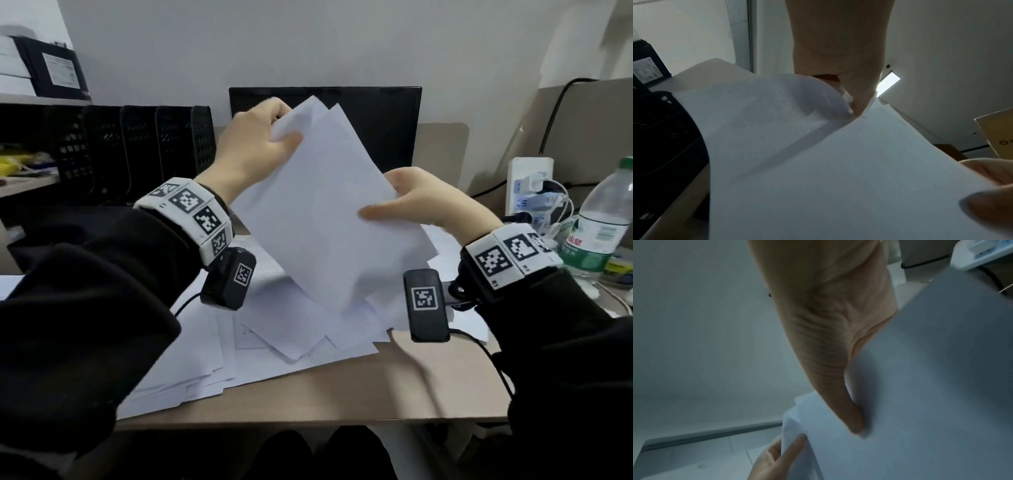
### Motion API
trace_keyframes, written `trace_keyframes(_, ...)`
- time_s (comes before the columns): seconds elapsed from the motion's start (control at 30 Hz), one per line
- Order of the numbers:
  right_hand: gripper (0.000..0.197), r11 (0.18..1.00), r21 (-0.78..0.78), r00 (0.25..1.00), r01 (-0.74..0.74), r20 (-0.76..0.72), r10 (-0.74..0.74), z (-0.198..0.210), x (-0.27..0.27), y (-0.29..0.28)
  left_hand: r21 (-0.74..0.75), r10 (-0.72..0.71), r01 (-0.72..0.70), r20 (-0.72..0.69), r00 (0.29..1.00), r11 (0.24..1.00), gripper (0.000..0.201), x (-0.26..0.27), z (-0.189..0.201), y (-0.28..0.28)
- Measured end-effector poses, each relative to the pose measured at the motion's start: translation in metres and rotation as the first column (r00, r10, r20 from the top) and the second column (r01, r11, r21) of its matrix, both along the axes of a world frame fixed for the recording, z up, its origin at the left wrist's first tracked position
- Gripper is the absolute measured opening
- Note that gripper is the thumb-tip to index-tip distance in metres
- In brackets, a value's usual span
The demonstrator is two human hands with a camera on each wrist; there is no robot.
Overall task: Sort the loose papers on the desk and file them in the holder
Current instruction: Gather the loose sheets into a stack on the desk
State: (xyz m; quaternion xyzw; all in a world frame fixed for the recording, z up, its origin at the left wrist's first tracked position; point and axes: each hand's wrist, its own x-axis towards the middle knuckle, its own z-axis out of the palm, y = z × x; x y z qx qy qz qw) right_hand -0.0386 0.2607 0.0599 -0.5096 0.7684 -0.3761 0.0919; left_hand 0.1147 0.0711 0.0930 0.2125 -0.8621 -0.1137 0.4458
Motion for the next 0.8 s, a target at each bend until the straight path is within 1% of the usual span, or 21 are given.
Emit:
trace_keyframes(0.1,0.024,0.996,-0.09,1.0,0.023,0.015,-0.022,-0.005,0.008,-0.014,-0.002,-0.053,0.053,-0.021,0.998,0.999,0.014,0.007,-0.001,-0.001)
trace_keyframes(0.2,0.02,0.991,-0.132,0.998,0.029,-0.043,-0.035,-0.011,0.017,-0.026,0.013,-0.068,0.069,-0.022,0.997,0.998,0.028,0.013,-0.005,-0.002)
trace_keyframes(0.27,0.017,0.982,-0.184,0.996,0.05,-0.067,-0.063,-0.009,0.016,-0.03,0.0,-0.045,0.045,-0.038,0.998,0.999,0.045,0.021,-0.006,-0.008)
trace_keyframes(0.3,0.017,0.973,-0.224,0.996,0.055,-0.051,-0.068,-0.006,0.015,-0.03,-0.035,-0.017,0.016,-0.045,0.999,0.999,0.055,0.025,-0.006,-0.013)
trace_keyframes(0.37,0.027,0.947,-0.319,0.999,0.044,0.026,-0.038,0.001,0.014,-0.029,-0.136,0.097,-0.105,-0.064,0.993,0.985,0.079,0.037,-0.004,-0.024)
trace_keyframes(0.4,0.033,0.929,-0.369,0.997,0.031,0.071,-0.005,0.004,0.015,-0.029,-0.146,0.158,-0.17,-0.087,0.984,0.975,0.092,0.043,-0.002,-0.029)
trace_keyframes(0.43,0.035,0.909,-0.416,0.993,0.006,0.109,0.044,0.008,0.017,-0.028,-0.095,0.19,-0.201,-0.113,0.975,0.975,0.104,0.05,-0.001,-0.035)
trace_keyframes(0.47,0.033,0.891,-0.454,0.986,-0.022,0.135,0.093,0.011,0.021,-0.029,-0.009,0.192,-0.195,-0.141,0.971,0.981,0.114,0.055,-0.001,-0.04)
trace_keyframes(0.53,0.024,0.864,-0.499,0.974,-0.062,0.16,0.162,0.017,0.029,-0.032,0.162,0.121,-0.085,-0.226,0.967,0.983,0.129,0.065,-0.002,-0.048)
trace_keyframes(0.57,0.023,0.85,-0.52,0.967,-0.08,0.167,0.193,0.019,0.034,-0.036,0.232,0.072,-0.005,-0.281,0.957,0.973,0.133,0.071,-0.003,-0.048)
trace_keyframes(0.63,0.022,0.822,-0.561,0.953,-0.098,0.186,0.24,0.022,0.044,-0.045,0.355,-0.001,0.144,-0.373,0.928,0.923,0.125,0.079,-0.006,-0.05)
trace_keyframes(0.7,0.019,0.799,-0.593,0.935,-0.098,0.219,0.277,0.022,0.051,-0.055,0.468,-0.057,0.249,-0.387,0.92,0.848,0.114,0.088,-0.007,-0.051)
trace_keyframes(0.77,0.021,0.774,-0.626,0.911,-0.092,0.26,0.32,0.02,0.06,-0.067,0.53,-0.107,0.341,-0.422,0.9,0.776,0.109,0.101,-0.008,-0.055)
trace_keyframes(0.8,0.023,0.764,-0.64,0.899,-0.084,0.281,0.335,0.019,0.065,-0.074,0.538,-0.136,0.38,-0.438,0.889,0.752,0.101,0.109,-0.01,-0.056)
